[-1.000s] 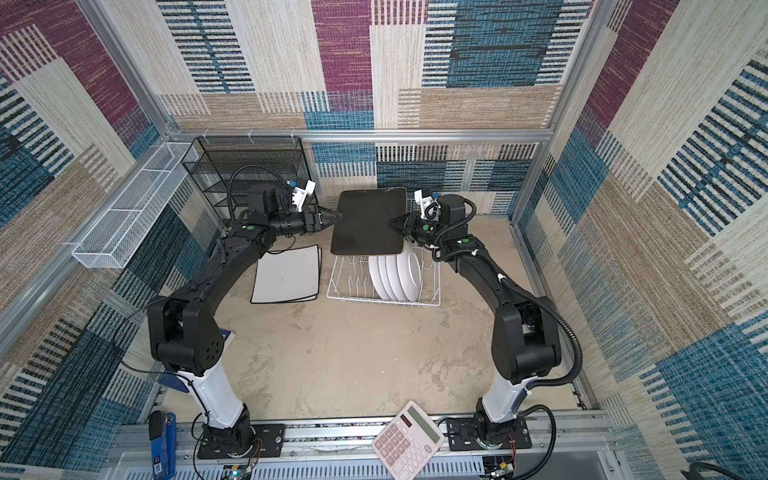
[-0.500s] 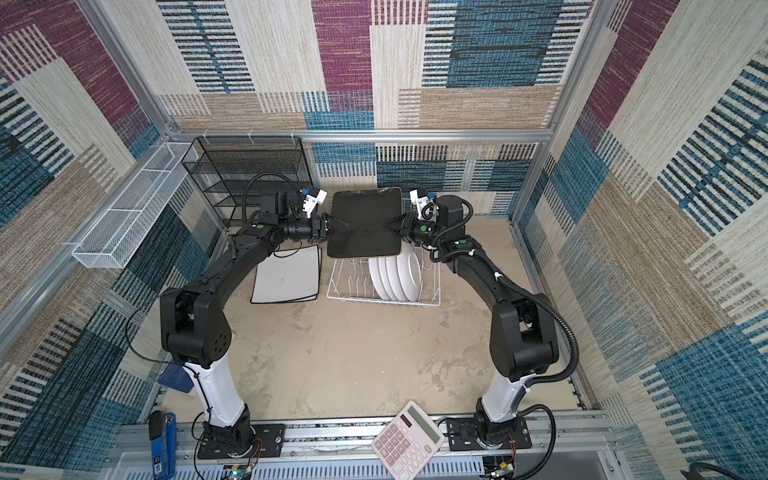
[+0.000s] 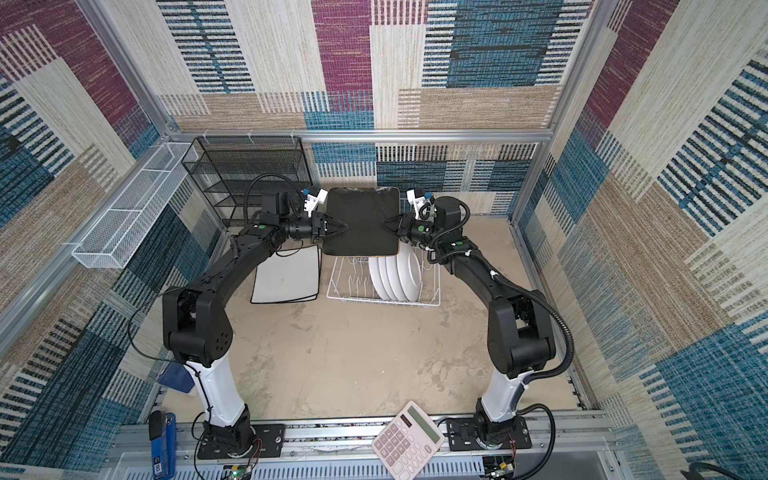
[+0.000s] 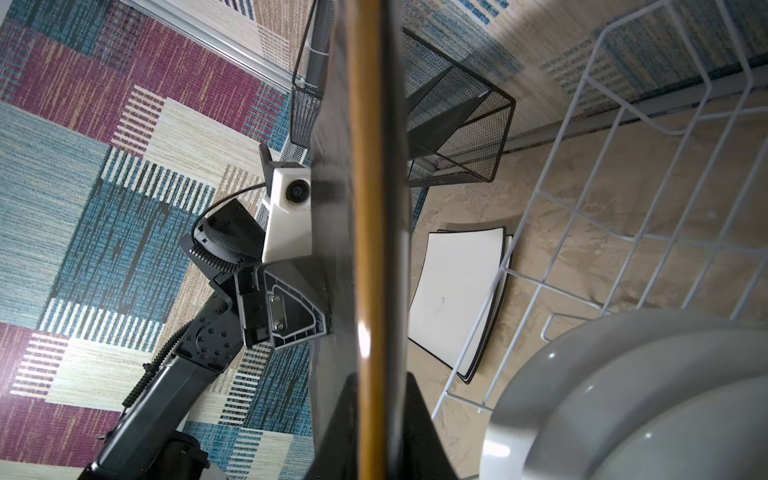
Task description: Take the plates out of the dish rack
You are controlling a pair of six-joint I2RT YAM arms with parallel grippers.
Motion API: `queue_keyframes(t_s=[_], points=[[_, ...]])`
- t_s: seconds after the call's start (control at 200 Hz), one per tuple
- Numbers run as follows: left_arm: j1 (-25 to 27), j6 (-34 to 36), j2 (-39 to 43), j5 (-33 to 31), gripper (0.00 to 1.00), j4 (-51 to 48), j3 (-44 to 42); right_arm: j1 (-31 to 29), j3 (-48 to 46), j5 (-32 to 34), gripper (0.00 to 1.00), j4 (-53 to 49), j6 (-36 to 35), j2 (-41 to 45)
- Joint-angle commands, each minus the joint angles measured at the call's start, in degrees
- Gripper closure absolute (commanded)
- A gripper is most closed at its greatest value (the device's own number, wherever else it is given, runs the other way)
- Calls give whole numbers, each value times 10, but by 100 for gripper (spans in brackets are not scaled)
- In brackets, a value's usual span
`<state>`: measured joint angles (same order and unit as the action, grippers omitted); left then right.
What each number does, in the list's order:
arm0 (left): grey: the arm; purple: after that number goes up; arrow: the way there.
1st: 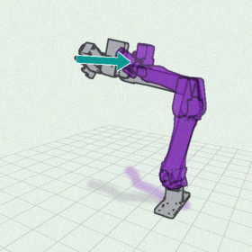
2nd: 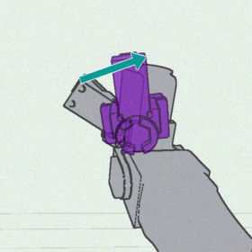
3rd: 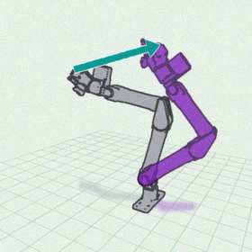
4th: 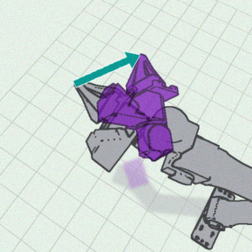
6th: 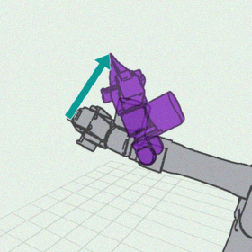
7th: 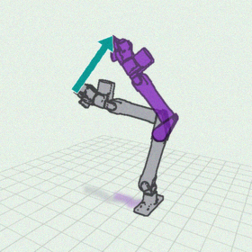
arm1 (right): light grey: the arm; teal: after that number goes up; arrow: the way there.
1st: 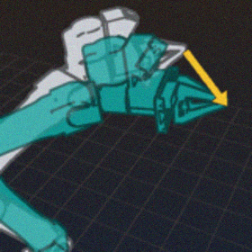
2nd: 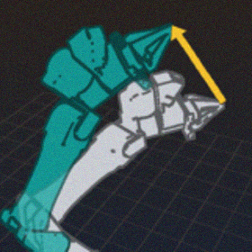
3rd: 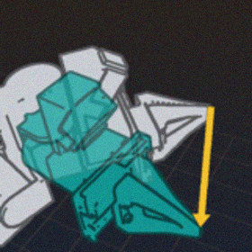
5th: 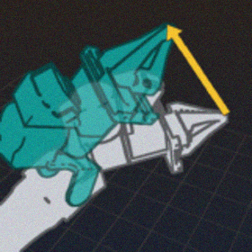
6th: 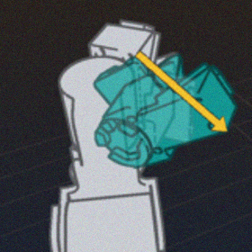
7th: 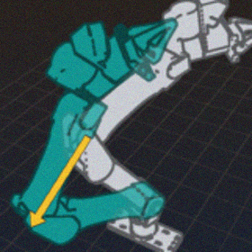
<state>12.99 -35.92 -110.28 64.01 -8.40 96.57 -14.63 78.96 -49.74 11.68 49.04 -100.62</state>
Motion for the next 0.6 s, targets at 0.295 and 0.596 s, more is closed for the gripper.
queue_keyframes(t_s=[0.295,0.596], points=[[9,-103,-2,46,100,160,-37,-6,-13,-10,86,70,-10,9],[3,-16,30,2,100,45,-17,-5,-15,48,44,30,-42,33]])
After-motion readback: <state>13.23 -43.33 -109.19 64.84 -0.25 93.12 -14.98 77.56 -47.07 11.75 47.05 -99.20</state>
